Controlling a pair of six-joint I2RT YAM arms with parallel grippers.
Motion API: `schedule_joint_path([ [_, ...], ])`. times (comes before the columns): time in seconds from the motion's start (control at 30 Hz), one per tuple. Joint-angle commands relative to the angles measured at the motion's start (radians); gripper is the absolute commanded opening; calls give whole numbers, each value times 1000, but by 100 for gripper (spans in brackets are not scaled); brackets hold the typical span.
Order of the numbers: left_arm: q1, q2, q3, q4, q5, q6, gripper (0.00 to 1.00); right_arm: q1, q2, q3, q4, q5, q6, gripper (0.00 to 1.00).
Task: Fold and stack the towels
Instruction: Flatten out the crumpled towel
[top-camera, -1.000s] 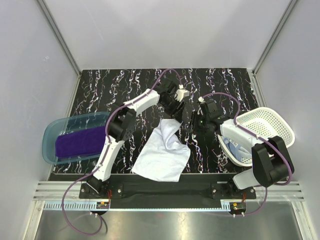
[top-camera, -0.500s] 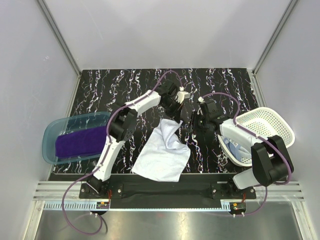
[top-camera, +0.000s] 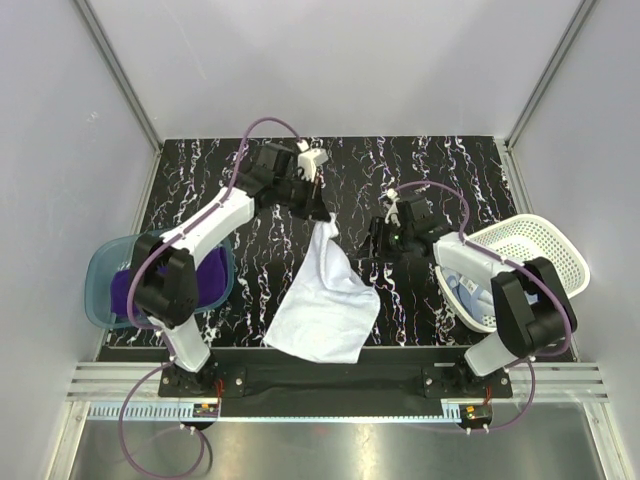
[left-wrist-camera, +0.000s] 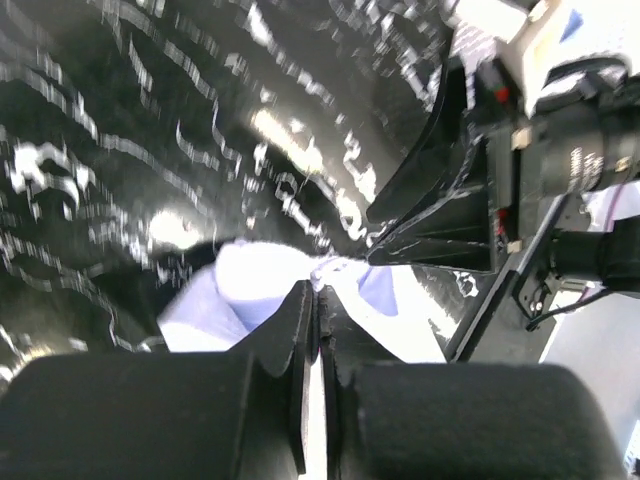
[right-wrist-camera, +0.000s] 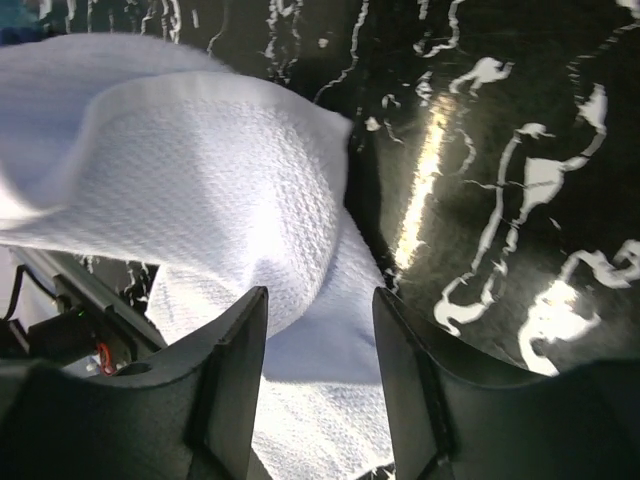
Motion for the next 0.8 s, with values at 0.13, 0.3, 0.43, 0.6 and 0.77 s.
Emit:
schedule_joint_path([
  [0.13, 6, 22, -107, -28, -197, -73, 1, 4, 73, 19, 167, -169, 3, 54],
  [0.3, 36, -8, -175, -11, -217, -141, 11, 9, 177, 107, 153, -157, -34, 52],
  [0.43, 59, -12, -187, -42, -246, -147, 16, 21, 247, 144, 161, -157, -20, 52],
  [0.6, 61, -9, -175, -56, -248, -145, 11, 24, 326, 166, 161, -120, 9, 52],
  [0.77, 61, -1, -164, -71, -253, -145, 1, 30, 359, 164, 170, -78, 87, 46],
])
